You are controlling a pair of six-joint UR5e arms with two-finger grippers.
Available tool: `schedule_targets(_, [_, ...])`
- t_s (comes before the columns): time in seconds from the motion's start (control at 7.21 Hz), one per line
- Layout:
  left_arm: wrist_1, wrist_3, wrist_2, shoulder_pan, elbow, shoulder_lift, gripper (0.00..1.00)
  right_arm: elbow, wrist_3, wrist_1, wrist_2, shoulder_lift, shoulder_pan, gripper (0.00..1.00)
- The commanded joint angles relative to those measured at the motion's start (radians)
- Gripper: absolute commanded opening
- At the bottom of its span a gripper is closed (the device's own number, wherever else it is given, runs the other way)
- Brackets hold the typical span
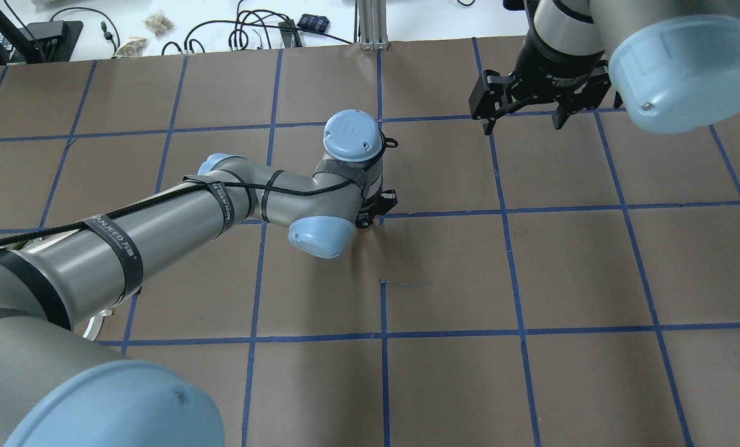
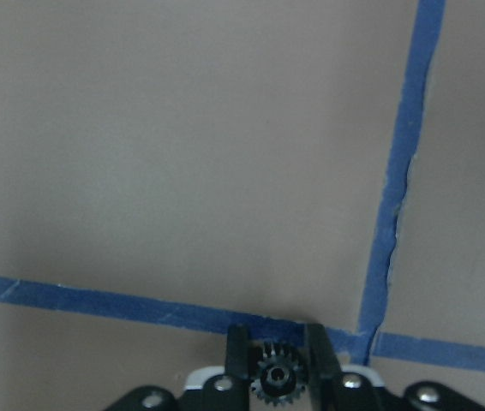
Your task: Place bearing gear from tray to pile
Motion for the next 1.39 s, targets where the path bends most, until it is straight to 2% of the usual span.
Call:
schedule_targets(0.0, [-0.045, 0.06, 0.044, 0.013, 0.015, 0.052, 0.0, -0.008, 0.0, 0.002, -0.001, -0.001, -0.001, 1.0])
schedule_targets(0.14, [-0.137, 0.151, 0.057, 0.064, 0.012, 0.11, 0.0, -0.007, 0.0, 0.004, 0.001, -0.002, 0.002, 1.0])
schedule_targets(0.42, [-0.219, 0.477, 0.174, 0.235, -0.039, 0.231, 0.0, 0.001, 0.006, 0.005, 0.001, -0.004, 0.004, 1.0])
schedule_targets(0.69, [-0.208, 0.718, 0.164, 0.454, -0.141, 0.302, 0.0, 0.001, 0.008, 0.004, 0.027, -0.004, 0.002, 1.0])
schedule_targets(0.97, [-0.208, 0.854, 0.161, 0.596, -0.166, 0.328, 0.0, -0.004, 0.0, 0.005, 0.027, -0.002, 0.002, 1.0])
schedule_targets(1.25, [-0.204, 1.03, 0.14, 0.802, -0.203, 0.324, 0.0, -0.004, -0.001, 0.002, 0.027, -0.002, 0.002, 1.0])
